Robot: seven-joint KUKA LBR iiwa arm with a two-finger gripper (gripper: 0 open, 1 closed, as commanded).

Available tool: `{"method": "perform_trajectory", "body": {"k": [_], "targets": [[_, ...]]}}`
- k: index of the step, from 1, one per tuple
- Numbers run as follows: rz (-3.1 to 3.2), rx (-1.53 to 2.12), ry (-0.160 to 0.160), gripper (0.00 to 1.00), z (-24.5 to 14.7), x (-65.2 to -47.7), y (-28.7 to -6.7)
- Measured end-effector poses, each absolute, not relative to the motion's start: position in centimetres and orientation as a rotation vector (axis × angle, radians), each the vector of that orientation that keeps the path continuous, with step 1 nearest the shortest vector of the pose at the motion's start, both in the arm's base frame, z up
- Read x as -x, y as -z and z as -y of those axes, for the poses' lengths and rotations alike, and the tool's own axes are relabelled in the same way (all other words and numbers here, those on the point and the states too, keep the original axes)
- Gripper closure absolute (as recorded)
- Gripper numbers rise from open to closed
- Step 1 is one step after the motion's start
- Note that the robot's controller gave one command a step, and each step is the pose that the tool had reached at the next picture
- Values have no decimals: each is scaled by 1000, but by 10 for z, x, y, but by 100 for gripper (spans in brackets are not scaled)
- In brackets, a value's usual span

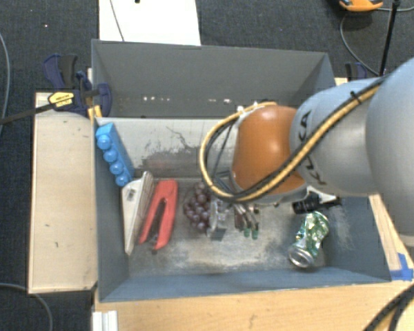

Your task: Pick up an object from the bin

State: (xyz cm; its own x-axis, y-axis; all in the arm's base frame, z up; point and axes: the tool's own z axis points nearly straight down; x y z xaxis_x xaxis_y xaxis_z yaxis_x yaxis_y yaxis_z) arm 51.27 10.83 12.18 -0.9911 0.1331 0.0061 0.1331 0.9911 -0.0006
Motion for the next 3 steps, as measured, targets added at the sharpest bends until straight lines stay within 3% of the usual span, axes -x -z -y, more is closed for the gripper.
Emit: {"method": "perform_trajectory", "body": {"k": [1, 2, 3], "targets": [[3143, 212, 6, 100, -105, -512, -161], [3135, 215, 1, 100, -105, -508, -165], [3146, 11, 2, 100, -115, -510, -209]]}}
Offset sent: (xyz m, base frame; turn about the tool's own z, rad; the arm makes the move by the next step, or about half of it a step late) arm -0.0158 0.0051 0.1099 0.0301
